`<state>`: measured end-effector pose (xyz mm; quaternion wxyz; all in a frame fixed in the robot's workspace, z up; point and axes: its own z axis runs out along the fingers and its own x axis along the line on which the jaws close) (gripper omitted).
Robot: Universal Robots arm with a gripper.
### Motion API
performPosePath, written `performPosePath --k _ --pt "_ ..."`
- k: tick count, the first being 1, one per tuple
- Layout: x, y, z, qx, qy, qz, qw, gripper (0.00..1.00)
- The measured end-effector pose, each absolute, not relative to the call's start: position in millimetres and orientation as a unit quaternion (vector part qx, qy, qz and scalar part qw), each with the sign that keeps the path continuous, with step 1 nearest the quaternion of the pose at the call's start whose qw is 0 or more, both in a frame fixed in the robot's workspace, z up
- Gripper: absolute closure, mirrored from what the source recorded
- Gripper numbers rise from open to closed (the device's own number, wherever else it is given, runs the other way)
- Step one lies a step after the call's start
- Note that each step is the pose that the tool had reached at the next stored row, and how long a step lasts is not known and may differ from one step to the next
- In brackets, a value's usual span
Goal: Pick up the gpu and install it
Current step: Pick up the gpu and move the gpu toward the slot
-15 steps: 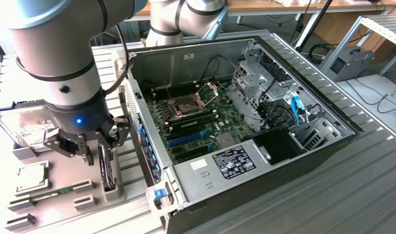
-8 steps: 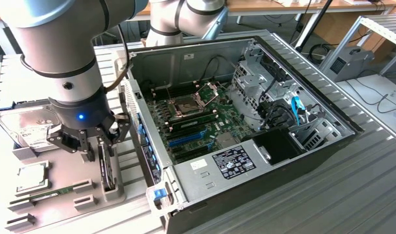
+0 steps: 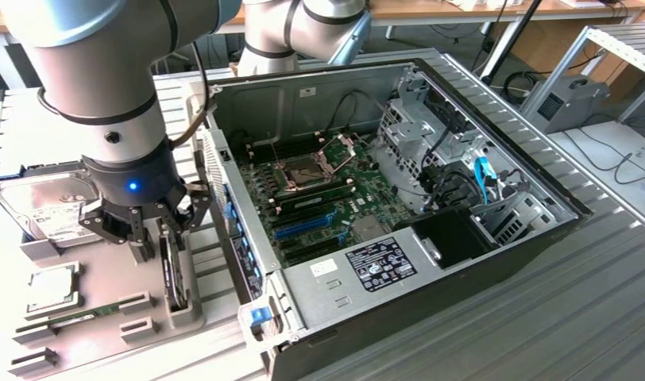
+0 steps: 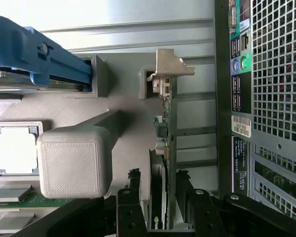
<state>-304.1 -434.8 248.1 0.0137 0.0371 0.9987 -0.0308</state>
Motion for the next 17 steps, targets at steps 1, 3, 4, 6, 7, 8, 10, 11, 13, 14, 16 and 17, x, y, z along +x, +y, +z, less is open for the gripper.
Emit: performPosePath --k 1,3,4,6,7,8,10,11,13,14,16,17 --pt "-304.1 -434.2 247.2 0.037 0.999 -0.031 0.014 0.58" --pt "-304.1 -432.6 245.4 0.037 0.999 -0.031 0.014 0.58" --pt "-304.1 -431.8 244.8 0.037 0.999 -0.031 0.014 0.58" --pt "-304.1 -430.2 243.8 0.037 0.999 -0.031 0.014 0.58" --pt "-304.1 -429.5 243.1 0.037 0.999 -0.031 0.014 0.58" --pt "-304.0 -429.4 242.5 0.037 0.999 -0.031 0.014 0.58" --pt "-304.1 -429.3 241.0 0.037 0.999 -0.031 0.014 0.58" --pt "-304.1 -429.2 240.6 0.037 0.999 -0.031 0.014 0.58" --pt "-304.1 -429.2 240.1 0.037 0.999 -0.031 0.014 0.58" --pt "-304.1 -429.2 240.1 0.037 0.999 -0.031 0.014 0.58" --pt "-304.1 -429.2 239.9 0.037 0.999 -0.031 0.014 0.58" --pt "-304.1 -429.2 239.9 0.037 0.999 -0.031 0.014 0.58"
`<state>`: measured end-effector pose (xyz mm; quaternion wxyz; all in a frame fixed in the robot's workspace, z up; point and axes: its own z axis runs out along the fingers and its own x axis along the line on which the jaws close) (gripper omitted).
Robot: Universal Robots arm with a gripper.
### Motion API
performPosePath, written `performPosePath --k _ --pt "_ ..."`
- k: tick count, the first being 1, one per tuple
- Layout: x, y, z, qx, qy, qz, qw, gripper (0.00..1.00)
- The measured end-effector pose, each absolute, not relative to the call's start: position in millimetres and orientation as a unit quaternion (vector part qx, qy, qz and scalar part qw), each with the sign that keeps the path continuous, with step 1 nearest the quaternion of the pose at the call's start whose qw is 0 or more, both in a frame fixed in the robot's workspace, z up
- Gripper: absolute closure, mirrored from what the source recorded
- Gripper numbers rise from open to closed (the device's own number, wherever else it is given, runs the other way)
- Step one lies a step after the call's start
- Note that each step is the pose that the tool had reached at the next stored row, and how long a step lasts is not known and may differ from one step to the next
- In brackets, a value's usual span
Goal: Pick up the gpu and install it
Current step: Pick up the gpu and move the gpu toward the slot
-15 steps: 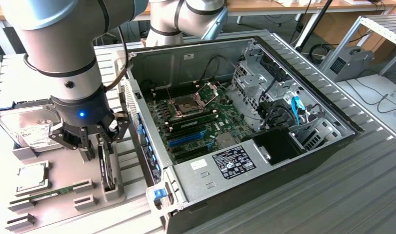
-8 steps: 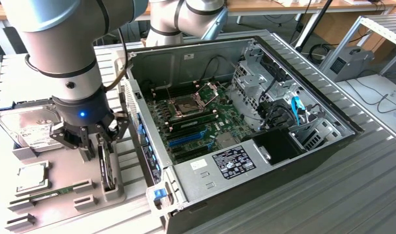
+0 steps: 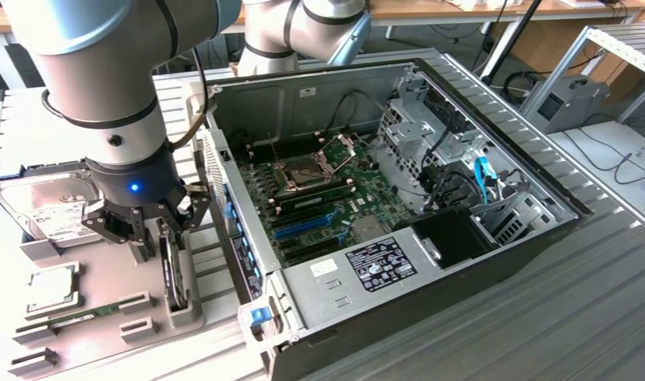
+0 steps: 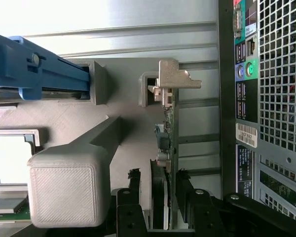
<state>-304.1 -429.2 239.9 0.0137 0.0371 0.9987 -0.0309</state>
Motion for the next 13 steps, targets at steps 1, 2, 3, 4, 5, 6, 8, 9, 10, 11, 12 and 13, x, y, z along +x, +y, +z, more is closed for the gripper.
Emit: performPosePath --k 1,2,3,4,5,6,8,9,10,11,12,13 --pt "-304.1 -429.2 239.9 0.037 0.999 -0.031 0.014 0.58" --pt "-304.1 -429.2 239.9 0.037 0.999 -0.031 0.014 0.58" --pt "-304.1 -429.2 239.9 0.037 0.999 -0.031 0.014 0.58" --pt "-304.1 -429.2 239.9 0.037 0.999 -0.031 0.014 0.59" --pt "-304.1 -429.2 239.9 0.037 0.999 -0.031 0.014 0.66" --pt "-304.1 -429.2 239.9 0.037 0.999 -0.031 0.014 0.71" --pt "-304.1 -429.2 239.9 0.037 0.999 -0.031 0.014 0.71" --pt "-304.1 -429.2 239.9 0.037 0.999 -0.031 0.014 0.71" --pt "-304.1 -429.2 239.9 0.037 0.999 -0.031 0.014 0.71" --pt "-304.1 -429.2 239.9 0.037 0.999 -0.031 0.014 0.71" --pt "-304.1 -429.2 239.9 0.037 0.999 -0.031 0.014 0.71" --pt "-304.1 -429.2 239.9 0.037 0.999 -0.031 0.014 0.71"
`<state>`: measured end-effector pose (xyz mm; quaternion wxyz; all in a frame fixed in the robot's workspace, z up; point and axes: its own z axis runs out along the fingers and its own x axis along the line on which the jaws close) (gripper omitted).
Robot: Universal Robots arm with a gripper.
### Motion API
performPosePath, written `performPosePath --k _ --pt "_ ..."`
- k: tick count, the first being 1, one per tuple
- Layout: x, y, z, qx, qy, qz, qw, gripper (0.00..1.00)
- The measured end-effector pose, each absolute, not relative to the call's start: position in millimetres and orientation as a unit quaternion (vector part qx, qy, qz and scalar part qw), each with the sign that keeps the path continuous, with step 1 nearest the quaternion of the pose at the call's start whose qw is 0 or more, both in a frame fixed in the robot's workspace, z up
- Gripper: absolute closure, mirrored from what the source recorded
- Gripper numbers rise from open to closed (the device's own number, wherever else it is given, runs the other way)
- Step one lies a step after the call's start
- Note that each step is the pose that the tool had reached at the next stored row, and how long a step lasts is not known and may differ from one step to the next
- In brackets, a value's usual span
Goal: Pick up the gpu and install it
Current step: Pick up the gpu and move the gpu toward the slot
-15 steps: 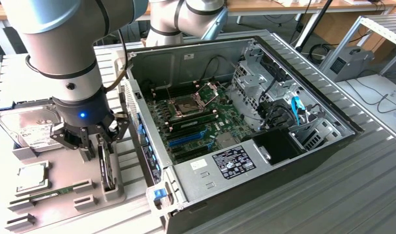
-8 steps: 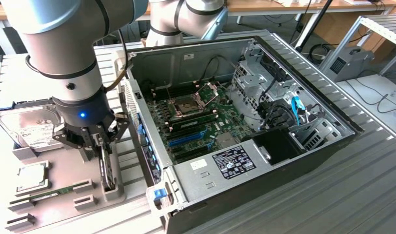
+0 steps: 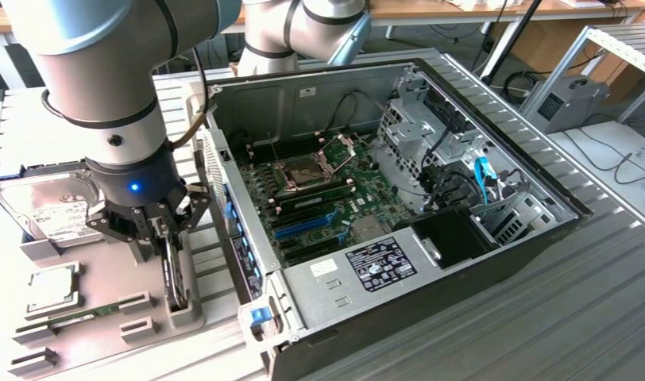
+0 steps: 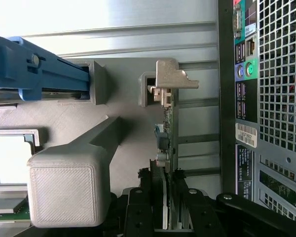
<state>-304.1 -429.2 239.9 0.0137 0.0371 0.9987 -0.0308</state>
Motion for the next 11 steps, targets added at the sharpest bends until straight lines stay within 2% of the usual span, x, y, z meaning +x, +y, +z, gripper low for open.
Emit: performPosePath --k 11 --pt "-304.1 -429.2 240.9 0.037 0.999 -0.031 0.014 0.71"
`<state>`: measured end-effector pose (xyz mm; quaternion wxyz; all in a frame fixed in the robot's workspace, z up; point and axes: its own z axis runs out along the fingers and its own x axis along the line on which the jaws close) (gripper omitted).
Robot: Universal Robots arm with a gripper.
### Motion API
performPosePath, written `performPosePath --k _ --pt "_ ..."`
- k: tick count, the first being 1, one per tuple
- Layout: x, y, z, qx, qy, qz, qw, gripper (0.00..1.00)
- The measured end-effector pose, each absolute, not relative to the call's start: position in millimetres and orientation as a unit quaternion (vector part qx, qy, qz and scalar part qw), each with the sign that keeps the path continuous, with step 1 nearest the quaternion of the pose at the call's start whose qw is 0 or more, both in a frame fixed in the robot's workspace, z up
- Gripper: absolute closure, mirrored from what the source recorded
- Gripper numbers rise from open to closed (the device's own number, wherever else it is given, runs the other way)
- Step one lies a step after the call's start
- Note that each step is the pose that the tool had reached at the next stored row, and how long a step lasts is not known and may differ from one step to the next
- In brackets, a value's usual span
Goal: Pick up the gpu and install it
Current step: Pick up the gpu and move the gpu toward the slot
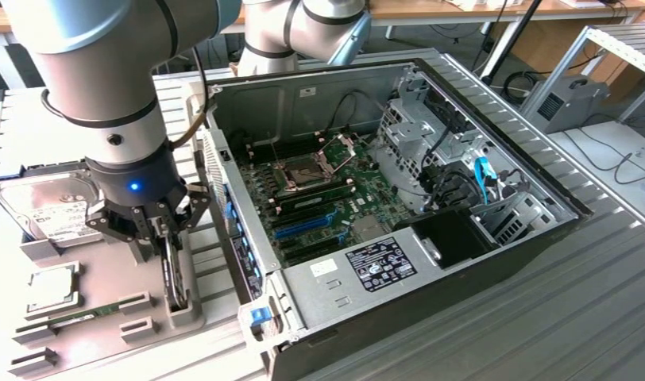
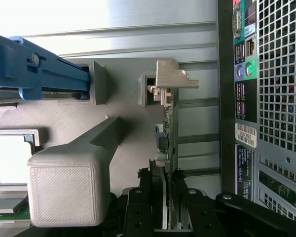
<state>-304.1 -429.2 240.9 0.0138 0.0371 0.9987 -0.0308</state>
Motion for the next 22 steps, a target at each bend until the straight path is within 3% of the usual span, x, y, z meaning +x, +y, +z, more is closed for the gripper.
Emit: performPosePath --k 22 --pt "-304.1 -429.2 249.9 0.037 0.999 -0.031 0.014 0.71"
